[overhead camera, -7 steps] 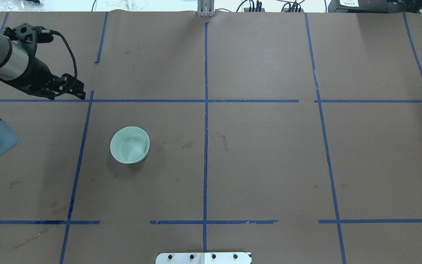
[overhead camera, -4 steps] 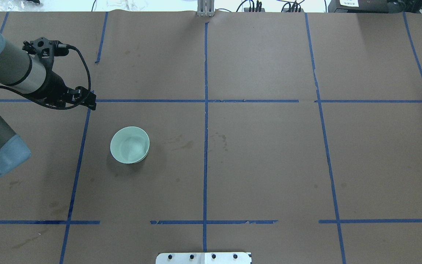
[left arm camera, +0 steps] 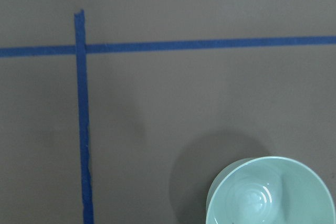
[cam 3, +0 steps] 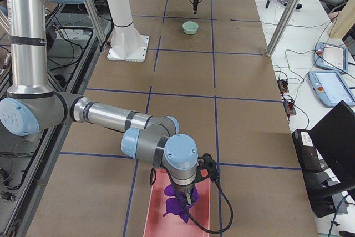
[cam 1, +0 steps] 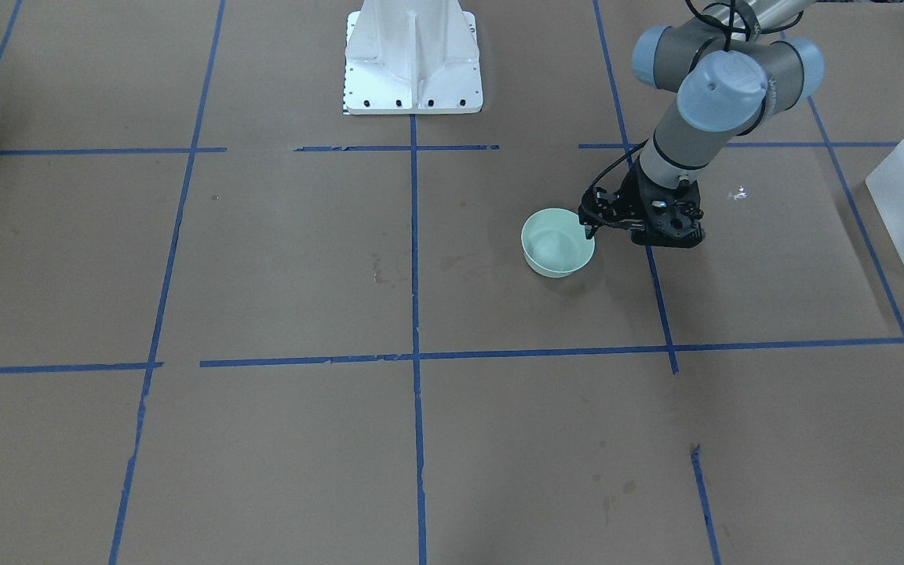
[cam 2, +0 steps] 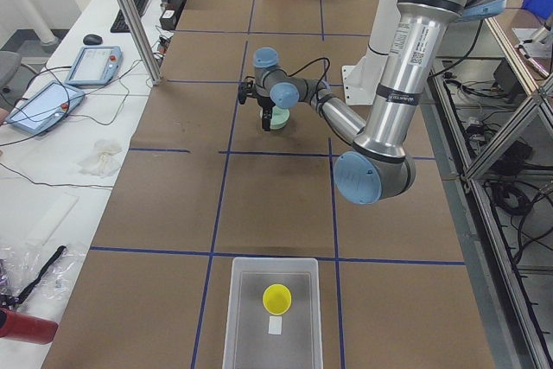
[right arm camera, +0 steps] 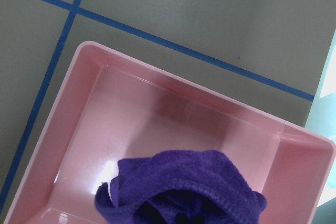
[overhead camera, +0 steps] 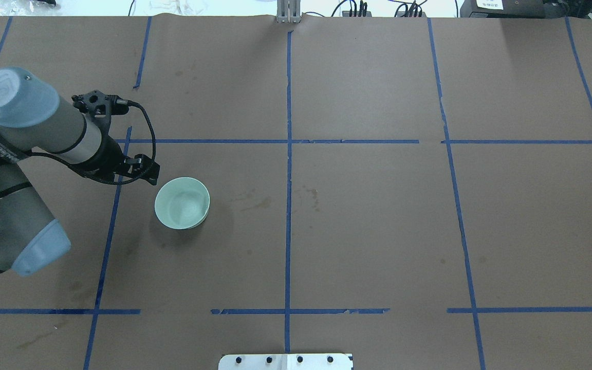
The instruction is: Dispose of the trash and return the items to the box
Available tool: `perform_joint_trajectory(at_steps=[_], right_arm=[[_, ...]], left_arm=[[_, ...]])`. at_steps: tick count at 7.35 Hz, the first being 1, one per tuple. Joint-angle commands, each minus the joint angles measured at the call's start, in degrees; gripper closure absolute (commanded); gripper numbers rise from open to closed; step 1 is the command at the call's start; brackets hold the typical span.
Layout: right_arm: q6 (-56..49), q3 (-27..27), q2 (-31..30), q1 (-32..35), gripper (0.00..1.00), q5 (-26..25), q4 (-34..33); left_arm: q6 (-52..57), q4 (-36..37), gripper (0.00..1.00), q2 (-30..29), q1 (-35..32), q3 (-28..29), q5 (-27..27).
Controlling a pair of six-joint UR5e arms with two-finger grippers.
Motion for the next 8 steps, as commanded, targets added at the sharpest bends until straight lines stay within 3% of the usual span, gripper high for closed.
perform_joint_trajectory(at_steps=[1,3,5,7,8], right_arm=[[1.03,-0.27,-0.02,-1.12,0.0,0.15,0.41],[2.35,0.08,0.06,-1.38,0.0,0.77,0.5],[2.79,1.83,1.29,-2.34,0.0,5.65,0.5],[16.01,10.76,0.95,-7.07,0.0,8.24,0.32],[20.41,13.15,1.29,-10.14,0.0,8.5,0.32]], left_arm=[[-0.2,-0.02,0.04,-1.94,2.63,2.52,0.41],[0.06,-0.11,0.16,-3.0,3.0,4.37,0.41],[0.15,-0.11,0.59,-3.0,3.7,4.64,0.41],[0.41,-0.11,1.0,-3.0,3.7,4.73,0.41],[0.59,-0.02,1.0,-2.92,3.61,3.95,0.5]])
